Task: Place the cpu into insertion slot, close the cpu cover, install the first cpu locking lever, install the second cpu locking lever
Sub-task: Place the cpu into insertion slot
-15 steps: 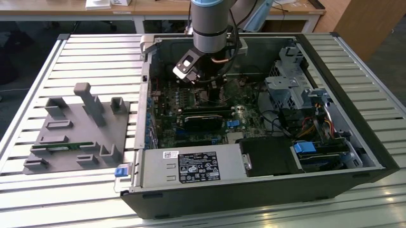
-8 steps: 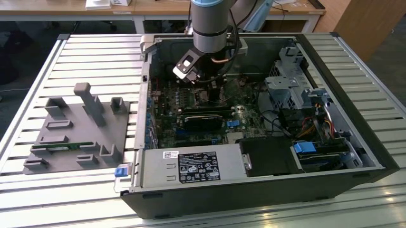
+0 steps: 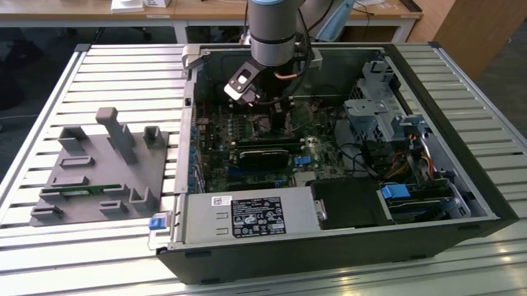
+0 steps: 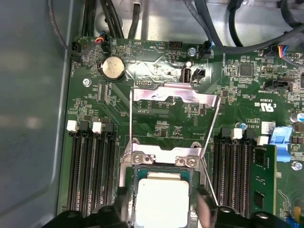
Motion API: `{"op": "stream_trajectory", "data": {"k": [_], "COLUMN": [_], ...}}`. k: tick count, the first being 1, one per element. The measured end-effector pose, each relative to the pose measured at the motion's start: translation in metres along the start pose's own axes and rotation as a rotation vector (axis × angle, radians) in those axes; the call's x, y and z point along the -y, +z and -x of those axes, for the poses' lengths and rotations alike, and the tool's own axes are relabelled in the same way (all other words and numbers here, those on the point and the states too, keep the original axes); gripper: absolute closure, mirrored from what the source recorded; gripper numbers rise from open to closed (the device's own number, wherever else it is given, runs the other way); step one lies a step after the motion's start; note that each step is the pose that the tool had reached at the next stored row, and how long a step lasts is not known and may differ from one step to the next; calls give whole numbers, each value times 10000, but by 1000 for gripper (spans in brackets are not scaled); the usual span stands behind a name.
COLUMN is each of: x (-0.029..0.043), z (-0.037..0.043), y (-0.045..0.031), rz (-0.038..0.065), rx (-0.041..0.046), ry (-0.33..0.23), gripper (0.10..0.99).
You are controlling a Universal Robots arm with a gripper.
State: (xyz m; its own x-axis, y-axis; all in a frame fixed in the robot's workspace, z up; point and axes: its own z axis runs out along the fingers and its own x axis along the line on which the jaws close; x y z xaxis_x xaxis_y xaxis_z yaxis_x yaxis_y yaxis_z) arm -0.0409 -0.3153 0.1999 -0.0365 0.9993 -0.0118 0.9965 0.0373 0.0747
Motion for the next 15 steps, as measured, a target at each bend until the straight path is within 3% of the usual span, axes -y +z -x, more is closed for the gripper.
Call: {"op": "stream_trajectory", "data": {"k": [3,5,6,8,9,11,14,15], "x": [-3,-5,-6,-7,-8,-8,-10,-10], "z": [0,0,1,0,0,1,1,1], "y": [-41,-59,-66,-72,-74,-82,-100,-104], "rz": [-4,-13,-23,-42,-51,-67,-72,-72], "rx": [0,-2,-2,-4,-5,-1,-3,-3], "ry": [-1,-1,-3,-1,-1,-1,-1,-1], "gripper": [490,608,608,725,725,843,902,965]}}
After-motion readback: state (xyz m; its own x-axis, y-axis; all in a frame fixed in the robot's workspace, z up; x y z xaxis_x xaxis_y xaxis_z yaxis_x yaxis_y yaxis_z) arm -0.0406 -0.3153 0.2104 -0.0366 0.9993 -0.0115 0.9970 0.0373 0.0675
